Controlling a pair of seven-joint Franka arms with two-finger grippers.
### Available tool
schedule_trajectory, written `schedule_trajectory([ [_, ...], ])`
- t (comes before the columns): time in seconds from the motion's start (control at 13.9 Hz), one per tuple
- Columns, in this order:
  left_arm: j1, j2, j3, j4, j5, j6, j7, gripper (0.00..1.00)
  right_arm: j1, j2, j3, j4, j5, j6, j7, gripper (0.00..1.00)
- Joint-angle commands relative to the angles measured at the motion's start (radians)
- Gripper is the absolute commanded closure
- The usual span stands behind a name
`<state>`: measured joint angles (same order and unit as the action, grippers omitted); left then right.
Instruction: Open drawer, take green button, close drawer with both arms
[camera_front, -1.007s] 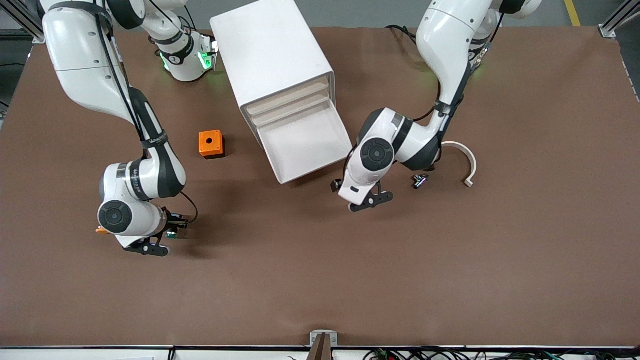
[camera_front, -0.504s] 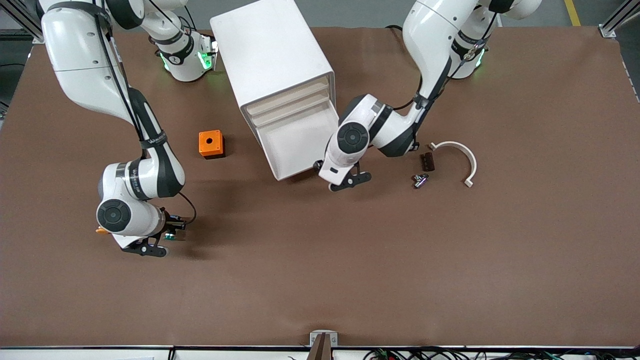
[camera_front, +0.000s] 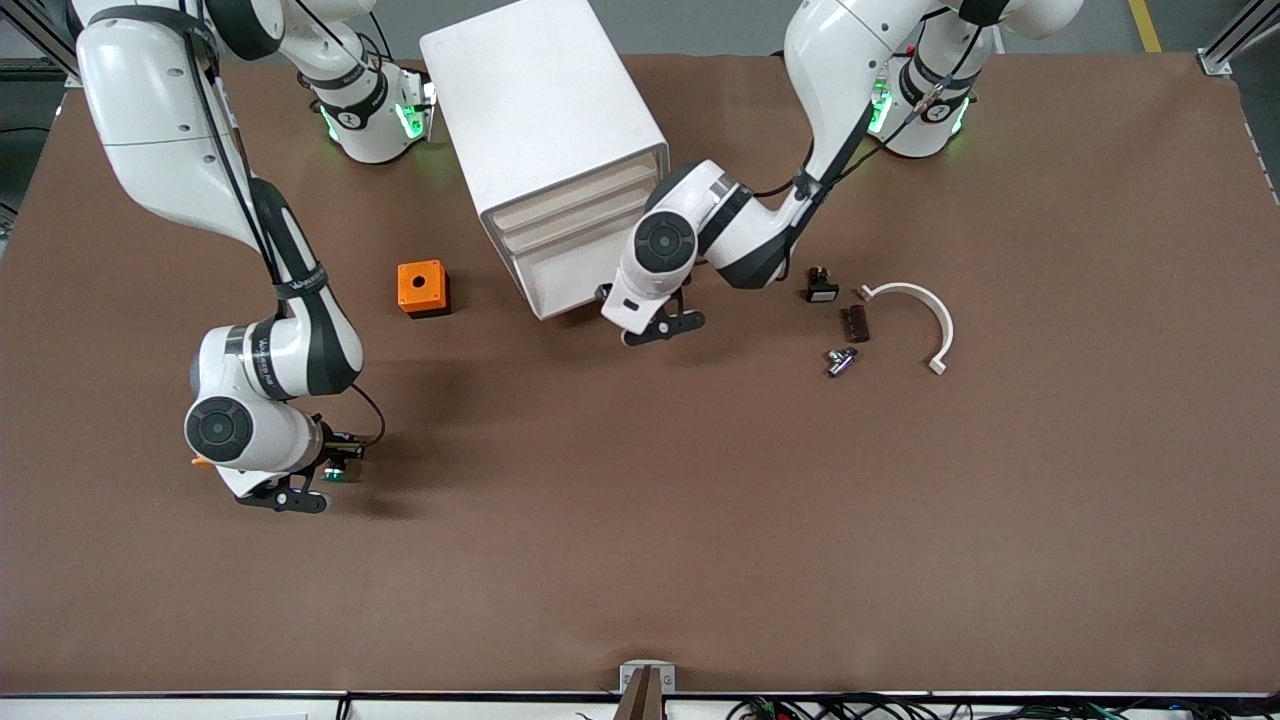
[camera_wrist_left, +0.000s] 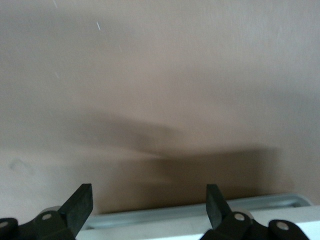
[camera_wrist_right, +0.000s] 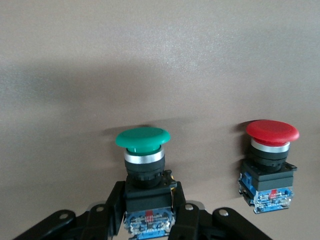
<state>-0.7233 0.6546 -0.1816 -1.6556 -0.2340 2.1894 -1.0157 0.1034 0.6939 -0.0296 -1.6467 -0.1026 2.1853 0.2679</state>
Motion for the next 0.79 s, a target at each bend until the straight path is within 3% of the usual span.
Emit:
schedule_trajectory([
  [0.0, -0.024, -0.003, -0.027, -0.015, -0.015, 0.01, -0.041, 0.0, -0.013, -0.016, 0.019, -0.038, -0.025, 0.013, -0.001, 0.82],
  [0.29, -0.077, 0.011, -0.027, -0.007, -0.018, 0.012, -0.086, 0.0, -0.008, -0.016, 0.019, -0.044, -0.025, 0.01, 0.002, 0.73],
  [0.36, -0.088, 0.011, -0.027, -0.006, -0.04, 0.012, -0.086, 0.0, -0.008, -0.016, 0.019, -0.044, -0.025, 0.007, 0.002, 0.55],
  [0.43, -0.091, 0.01, -0.027, -0.006, -0.08, 0.012, -0.084, 0.0, -0.008, -0.016, 0.019, -0.044, -0.025, 0.004, 0.007, 0.19],
  [0.5, -0.091, 0.011, -0.025, -0.006, -0.085, 0.012, -0.084, 0.0, -0.008, -0.019, 0.019, -0.044, -0.025, -0.001, 0.01, 0.0],
  [0.72, -0.038, -0.045, 0.002, -0.006, -0.076, -0.025, -0.077, 0.0, -0.008, -0.052, 0.022, -0.038, -0.023, -0.082, 0.011, 0.0],
])
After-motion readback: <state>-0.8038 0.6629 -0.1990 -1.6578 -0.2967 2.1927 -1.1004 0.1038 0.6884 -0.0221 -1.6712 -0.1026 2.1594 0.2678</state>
